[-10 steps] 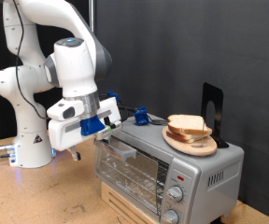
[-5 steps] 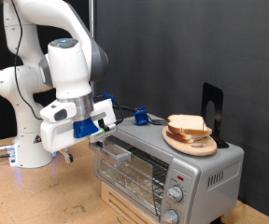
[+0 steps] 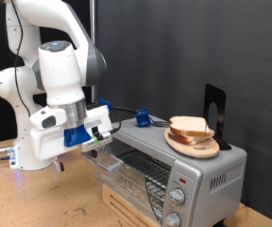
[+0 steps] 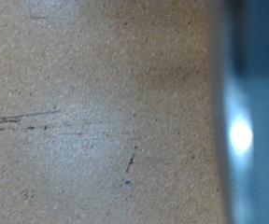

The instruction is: Make a piece of toast with the oven

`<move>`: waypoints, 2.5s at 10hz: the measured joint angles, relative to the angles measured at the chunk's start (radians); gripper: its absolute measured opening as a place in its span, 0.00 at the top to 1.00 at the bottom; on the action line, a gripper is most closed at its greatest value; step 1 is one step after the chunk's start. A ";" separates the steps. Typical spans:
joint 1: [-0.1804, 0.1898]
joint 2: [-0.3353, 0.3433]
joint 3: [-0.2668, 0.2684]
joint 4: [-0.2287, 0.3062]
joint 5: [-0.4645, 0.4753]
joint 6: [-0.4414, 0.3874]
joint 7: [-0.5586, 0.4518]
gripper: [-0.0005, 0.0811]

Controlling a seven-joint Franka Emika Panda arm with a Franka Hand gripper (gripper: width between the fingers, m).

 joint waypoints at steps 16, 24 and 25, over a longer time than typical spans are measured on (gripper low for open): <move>-0.060 -0.082 -0.081 0.034 0.295 -0.253 -0.461 0.00; -0.046 -0.174 -0.068 0.032 0.334 -0.301 -0.487 0.00; -0.026 -0.196 -0.049 0.033 0.355 -0.299 -0.501 0.00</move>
